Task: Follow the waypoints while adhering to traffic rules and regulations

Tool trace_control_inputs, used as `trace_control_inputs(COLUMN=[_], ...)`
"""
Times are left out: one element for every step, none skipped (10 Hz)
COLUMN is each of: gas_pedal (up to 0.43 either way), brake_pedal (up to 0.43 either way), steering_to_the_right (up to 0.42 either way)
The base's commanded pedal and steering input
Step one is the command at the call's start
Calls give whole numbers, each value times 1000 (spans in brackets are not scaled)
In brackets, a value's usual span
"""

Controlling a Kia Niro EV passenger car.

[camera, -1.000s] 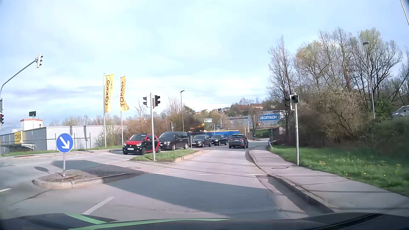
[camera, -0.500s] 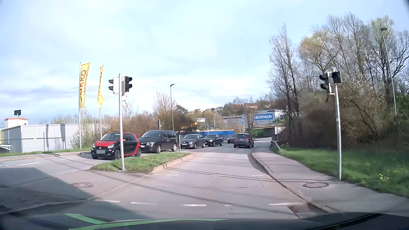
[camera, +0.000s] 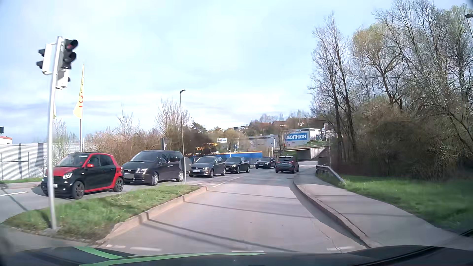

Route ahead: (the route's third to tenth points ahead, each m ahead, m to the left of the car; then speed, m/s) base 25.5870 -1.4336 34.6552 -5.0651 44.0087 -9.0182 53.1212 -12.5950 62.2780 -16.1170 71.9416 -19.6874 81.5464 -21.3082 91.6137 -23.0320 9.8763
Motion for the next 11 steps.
trace_control_inputs(gas_pedal=[157, 157, 150, 150, 130, 130, 130, 130, 110, 39, 0], brake_pedal=[0, 0, 0, 0, 0, 0, 0, 0, 0, 0, 0], steering_to_the_right=[39, 39, 39, 40, 41, 41, 42, 43, 43, 44, 45])
